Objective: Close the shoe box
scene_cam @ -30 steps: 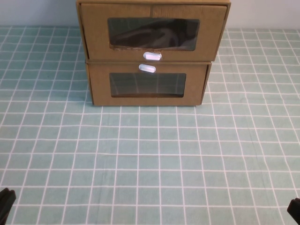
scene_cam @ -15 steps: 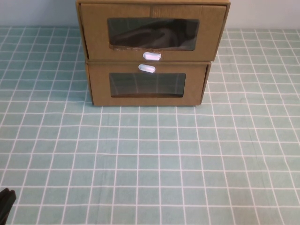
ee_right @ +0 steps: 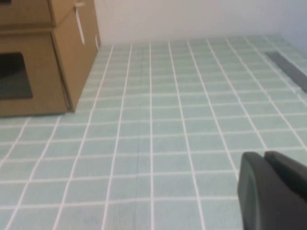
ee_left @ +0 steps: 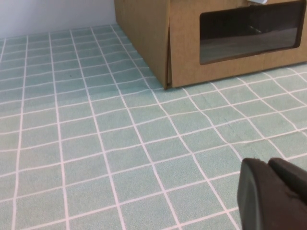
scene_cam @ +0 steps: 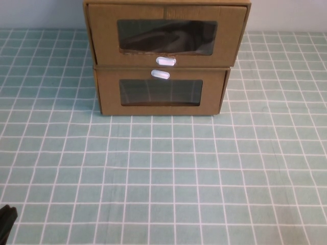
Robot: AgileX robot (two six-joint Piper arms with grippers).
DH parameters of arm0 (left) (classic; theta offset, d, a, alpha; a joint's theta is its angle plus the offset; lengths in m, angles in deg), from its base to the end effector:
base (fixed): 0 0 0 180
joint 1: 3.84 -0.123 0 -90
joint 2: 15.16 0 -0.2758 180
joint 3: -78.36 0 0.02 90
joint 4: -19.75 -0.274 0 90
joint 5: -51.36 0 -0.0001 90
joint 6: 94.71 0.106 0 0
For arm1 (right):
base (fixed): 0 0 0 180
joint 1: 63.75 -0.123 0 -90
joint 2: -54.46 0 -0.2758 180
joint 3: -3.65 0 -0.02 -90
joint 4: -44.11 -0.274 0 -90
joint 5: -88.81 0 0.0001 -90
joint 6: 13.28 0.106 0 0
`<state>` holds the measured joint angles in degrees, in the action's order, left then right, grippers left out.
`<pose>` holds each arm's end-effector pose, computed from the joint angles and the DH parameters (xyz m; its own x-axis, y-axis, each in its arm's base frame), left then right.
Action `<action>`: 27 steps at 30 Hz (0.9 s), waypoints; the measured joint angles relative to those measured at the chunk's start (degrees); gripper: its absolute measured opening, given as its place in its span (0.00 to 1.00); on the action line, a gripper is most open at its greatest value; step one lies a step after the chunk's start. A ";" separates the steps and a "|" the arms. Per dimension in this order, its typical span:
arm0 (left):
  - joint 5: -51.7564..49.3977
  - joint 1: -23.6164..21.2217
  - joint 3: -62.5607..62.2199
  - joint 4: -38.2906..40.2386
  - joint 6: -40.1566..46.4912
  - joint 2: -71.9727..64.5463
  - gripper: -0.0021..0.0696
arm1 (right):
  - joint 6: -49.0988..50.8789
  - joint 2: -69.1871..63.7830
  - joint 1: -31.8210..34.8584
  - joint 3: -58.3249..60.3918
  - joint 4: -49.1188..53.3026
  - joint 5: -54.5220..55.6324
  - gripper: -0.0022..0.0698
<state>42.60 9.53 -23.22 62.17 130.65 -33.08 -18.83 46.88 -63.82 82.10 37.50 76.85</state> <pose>0.1092 -0.0372 0.1740 -0.1970 0.1052 -0.9747 0.3393 0.9401 0.0329 0.1035 0.0027 0.1836 -0.1380 0.0158 -0.9903 -0.0226 0.9996 0.0191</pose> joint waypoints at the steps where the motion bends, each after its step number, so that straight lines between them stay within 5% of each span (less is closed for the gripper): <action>1: 0.00 0.00 0.00 0.00 0.00 0.00 0.02 | 0.00 0.00 0.00 0.00 0.00 -1.61 0.01; 27: 0.00 0.00 0.09 0.00 0.00 0.00 0.02 | 0.00 0.00 0.00 0.09 0.00 -7.95 0.01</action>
<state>42.60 9.53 -23.13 62.17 130.65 -33.08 -18.83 46.88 -63.82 82.18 37.50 68.90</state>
